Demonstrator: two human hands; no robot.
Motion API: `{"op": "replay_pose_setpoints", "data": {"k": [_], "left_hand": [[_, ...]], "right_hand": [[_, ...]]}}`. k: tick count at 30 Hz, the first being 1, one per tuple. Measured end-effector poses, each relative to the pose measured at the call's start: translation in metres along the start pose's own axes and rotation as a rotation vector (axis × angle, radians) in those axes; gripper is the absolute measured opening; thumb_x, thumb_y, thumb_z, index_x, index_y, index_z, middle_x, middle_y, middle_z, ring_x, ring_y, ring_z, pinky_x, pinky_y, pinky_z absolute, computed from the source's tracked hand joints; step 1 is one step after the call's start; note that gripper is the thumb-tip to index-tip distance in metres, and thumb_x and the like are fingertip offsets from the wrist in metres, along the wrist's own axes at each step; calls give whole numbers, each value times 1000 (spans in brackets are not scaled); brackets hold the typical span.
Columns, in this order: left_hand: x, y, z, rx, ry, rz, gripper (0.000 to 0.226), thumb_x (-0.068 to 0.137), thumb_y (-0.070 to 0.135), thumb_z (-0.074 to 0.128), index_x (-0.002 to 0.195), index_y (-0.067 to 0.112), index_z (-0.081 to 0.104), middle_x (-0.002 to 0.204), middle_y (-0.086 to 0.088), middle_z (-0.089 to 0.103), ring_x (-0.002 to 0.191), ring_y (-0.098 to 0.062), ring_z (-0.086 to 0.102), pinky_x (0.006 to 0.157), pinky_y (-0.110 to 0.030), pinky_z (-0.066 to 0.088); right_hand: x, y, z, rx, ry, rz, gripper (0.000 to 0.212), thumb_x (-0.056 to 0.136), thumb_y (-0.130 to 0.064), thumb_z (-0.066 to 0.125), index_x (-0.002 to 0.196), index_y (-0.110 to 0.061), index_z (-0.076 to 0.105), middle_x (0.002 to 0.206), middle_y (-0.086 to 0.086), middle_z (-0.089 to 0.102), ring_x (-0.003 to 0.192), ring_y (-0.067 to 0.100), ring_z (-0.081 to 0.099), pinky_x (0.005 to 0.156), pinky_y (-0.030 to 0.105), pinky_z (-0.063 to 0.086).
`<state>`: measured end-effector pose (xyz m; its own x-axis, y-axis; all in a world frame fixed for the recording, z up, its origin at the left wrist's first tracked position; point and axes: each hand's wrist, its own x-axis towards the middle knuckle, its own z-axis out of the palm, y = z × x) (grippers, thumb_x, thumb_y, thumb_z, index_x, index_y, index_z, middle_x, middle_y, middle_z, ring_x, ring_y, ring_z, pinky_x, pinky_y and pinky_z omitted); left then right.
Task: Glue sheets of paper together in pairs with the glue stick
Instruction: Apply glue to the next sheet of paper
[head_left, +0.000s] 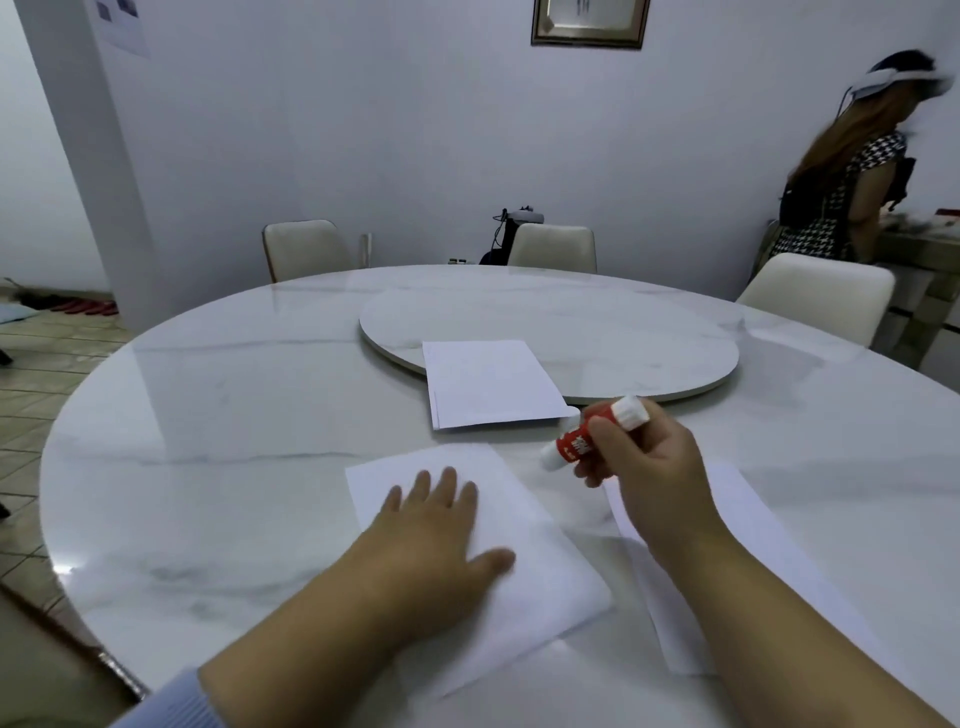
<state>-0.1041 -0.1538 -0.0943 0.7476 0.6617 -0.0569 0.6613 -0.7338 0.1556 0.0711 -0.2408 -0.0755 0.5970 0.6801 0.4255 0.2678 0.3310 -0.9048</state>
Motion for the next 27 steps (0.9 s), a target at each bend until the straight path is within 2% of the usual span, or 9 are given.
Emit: {"op": "replay_pose_setpoints", "data": {"k": [3, 5, 8, 14, 19, 21, 23, 25, 27], "left_hand": [[0, 0, -2, -136, 93, 78, 71, 82, 66, 35, 143, 32, 24, 156, 10, 17, 142, -9, 12, 114, -28, 1], [5, 1, -2, -128, 163, 84, 70, 86, 64, 31, 146, 31, 17, 157, 11, 13, 143, -7, 7, 114, -28, -1], [8, 3, 4, -82, 55, 77, 70, 90, 58, 28, 149, 29, 4, 159, 10, -1, 144, -8, -6, 117, -31, -4], [9, 1, 8, -32, 15, 91, 71, 90, 58, 24, 149, 27, 0, 158, 8, -6, 144, -10, -8, 118, -34, -4], [9, -1, 8, -4, 5, 81, 71, 90, 59, 23, 149, 27, -1, 158, 7, -6, 145, -11, -8, 118, -35, -2], [8, -1, 8, 6, 5, 75, 71, 90, 59, 22, 149, 26, -1, 159, 7, -6, 145, -11, -7, 118, -35, -2], [8, 0, 8, 14, 6, 68, 72, 90, 59, 23, 149, 26, -1, 159, 7, -5, 145, -11, -6, 118, -35, -2], [8, 0, 7, 9, 4, 64, 72, 90, 59, 23, 149, 26, -1, 159, 8, -6, 145, -11, -6, 118, -35, -2], [7, 2, 5, -2, 0, 62, 72, 90, 59, 24, 149, 26, 0, 159, 8, -5, 145, -11, -6, 118, -35, -1]], "right_hand": [[-3, 2, 9, -168, -82, 14, 14, 72, -30, 64, 84, -23, 67, 76, -1, 74, 73, 26, 66, 72, 40, 54], [-3, 5, 13, -217, -148, 19, 10, 78, -25, 65, 87, -28, 66, 83, -6, 75, 83, 18, 68, 81, 35, 53], [-3, 11, 16, -291, -205, 26, 13, 84, -19, 63, 90, -31, 64, 87, -8, 75, 87, 9, 68, 81, 28, 51], [-1, 11, 15, -385, -269, 53, 8, 83, -28, 62, 90, -31, 63, 90, -1, 73, 89, 18, 67, 83, 39, 51], [-9, -10, 5, -426, -341, -4, 11, 69, -27, 59, 77, -22, 64, 74, -1, 73, 74, 26, 67, 71, 47, 54], [-14, -20, -1, -434, -425, -10, 17, 61, -27, 57, 71, -16, 65, 67, 3, 71, 66, 26, 66, 59, 42, 53], [-17, -26, -7, -384, -532, 33, 24, 54, -27, 56, 66, -8, 64, 62, 13, 66, 56, 24, 62, 46, 31, 48], [-21, -30, -11, -352, -641, 130, 28, 51, -27, 56, 63, -2, 62, 57, 19, 59, 52, 26, 58, 42, 23, 43], [-24, -30, -15, -355, -755, 220, 23, 49, -27, 57, 58, -6, 63, 55, 13, 58, 48, 27, 54, 40, 22, 40]]}}
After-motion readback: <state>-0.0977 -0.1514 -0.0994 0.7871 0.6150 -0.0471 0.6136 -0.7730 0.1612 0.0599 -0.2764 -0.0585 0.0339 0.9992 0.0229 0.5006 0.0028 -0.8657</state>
